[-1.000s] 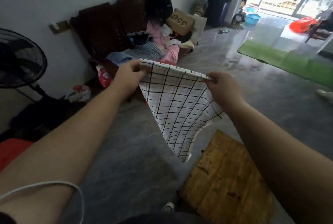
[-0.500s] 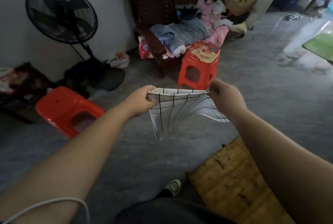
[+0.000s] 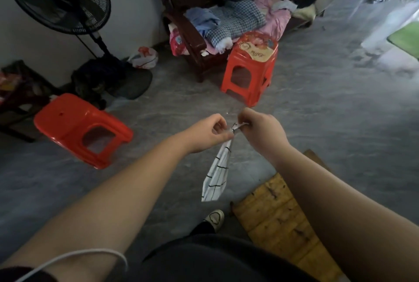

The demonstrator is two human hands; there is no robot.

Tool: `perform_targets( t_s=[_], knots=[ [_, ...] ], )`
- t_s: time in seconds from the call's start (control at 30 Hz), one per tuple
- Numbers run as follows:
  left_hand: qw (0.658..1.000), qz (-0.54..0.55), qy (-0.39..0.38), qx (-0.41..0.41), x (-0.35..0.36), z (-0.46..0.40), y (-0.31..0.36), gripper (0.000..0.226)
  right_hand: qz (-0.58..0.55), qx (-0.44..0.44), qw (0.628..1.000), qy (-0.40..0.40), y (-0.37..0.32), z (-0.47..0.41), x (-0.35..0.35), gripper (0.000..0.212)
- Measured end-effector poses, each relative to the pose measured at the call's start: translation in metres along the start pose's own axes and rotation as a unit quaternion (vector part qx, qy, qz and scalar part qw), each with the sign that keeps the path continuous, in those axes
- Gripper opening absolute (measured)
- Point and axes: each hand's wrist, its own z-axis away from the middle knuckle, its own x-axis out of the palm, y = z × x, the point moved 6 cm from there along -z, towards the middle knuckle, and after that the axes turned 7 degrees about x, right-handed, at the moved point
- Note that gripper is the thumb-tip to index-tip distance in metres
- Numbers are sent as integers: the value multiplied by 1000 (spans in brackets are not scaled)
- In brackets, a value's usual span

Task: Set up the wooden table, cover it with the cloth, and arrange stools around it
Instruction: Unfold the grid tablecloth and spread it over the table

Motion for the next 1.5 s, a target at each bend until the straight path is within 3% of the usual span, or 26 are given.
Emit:
perform_targets(
  t_s=[0.23, 0.43, 0.63, 0.8, 0.93, 1.07, 1.23, 1.37, 1.5],
  knots=[
    [998, 24, -58, 10, 37, -22, 8, 17, -28, 58, 998, -15, 29, 15, 2, 18],
    [986, 119, -113, -10, 56, -32, 14, 24, -57, 97, 994, -10, 46, 22, -8, 20],
    [958, 238, -159, -19, 59, -35, 11, 18, -97, 99, 990, -4, 56, 27, -14, 17],
    [942, 287, -170, -32, 47, -32, 6, 13, -98, 95, 991, -8, 54, 29, -15, 17],
    [934, 324, -140, -62, 35, -34, -6, 23, -46, 63, 996, 35, 51, 27, -21, 15],
    [979, 185, -89, -3, 13, -38, -12, 57, -2, 58, 997, 49, 50, 29, -23, 13],
    [997, 33, -61, 36, -9, -37, -23, 44, 13, 86, 996, 32, 47, 32, -18, 11],
    [996, -66, -38, 46, -32, -34, -56, 44, 39, 147, 988, -14, 53, 33, -10, 5],
    [986, -156, -29, 55, -52, -27, -78, 37, 65, 153, 986, -22, 56, 29, -10, 8]
  ],
)
